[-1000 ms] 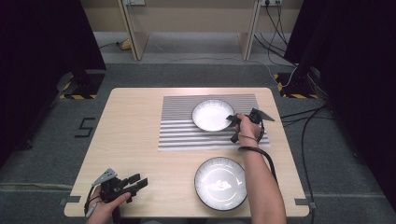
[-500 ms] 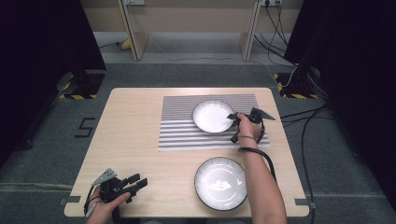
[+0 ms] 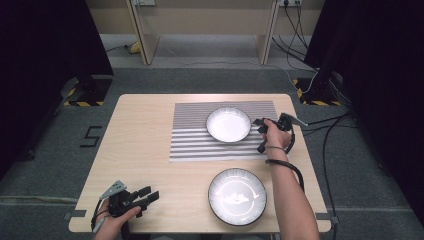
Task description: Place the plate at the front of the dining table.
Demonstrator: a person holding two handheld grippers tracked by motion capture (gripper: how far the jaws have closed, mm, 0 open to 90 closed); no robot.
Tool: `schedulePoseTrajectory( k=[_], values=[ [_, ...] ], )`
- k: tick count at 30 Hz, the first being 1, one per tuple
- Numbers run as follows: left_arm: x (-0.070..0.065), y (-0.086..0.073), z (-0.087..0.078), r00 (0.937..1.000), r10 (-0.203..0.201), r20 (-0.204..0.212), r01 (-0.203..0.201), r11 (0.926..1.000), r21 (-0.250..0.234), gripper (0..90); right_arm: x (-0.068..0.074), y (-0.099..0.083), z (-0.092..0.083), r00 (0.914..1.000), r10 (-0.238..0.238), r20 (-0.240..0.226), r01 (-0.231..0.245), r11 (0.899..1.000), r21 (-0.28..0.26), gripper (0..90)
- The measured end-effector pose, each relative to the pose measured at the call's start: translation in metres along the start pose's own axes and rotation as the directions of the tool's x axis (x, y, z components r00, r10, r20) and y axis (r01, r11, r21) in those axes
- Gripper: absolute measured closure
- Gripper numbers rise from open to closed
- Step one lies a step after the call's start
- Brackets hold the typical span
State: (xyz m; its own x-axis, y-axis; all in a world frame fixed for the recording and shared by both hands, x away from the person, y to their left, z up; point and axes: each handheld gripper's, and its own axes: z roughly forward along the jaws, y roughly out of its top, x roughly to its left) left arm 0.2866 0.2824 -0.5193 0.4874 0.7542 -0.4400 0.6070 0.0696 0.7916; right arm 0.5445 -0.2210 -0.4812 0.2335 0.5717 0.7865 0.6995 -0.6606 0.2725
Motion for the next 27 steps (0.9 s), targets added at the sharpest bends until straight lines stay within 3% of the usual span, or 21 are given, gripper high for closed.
schedulePoseTrajectory(
  k=[27],
  values=[
    [-0.001,0.001,-0.001,1.0000,0.001,0.000,-0.001,1.0000,-0.006,46.7,-0.012,-0.016,-0.028,0.9944,-0.105,0.010,0.105,0.994,-0.011,49.0]
  ],
)
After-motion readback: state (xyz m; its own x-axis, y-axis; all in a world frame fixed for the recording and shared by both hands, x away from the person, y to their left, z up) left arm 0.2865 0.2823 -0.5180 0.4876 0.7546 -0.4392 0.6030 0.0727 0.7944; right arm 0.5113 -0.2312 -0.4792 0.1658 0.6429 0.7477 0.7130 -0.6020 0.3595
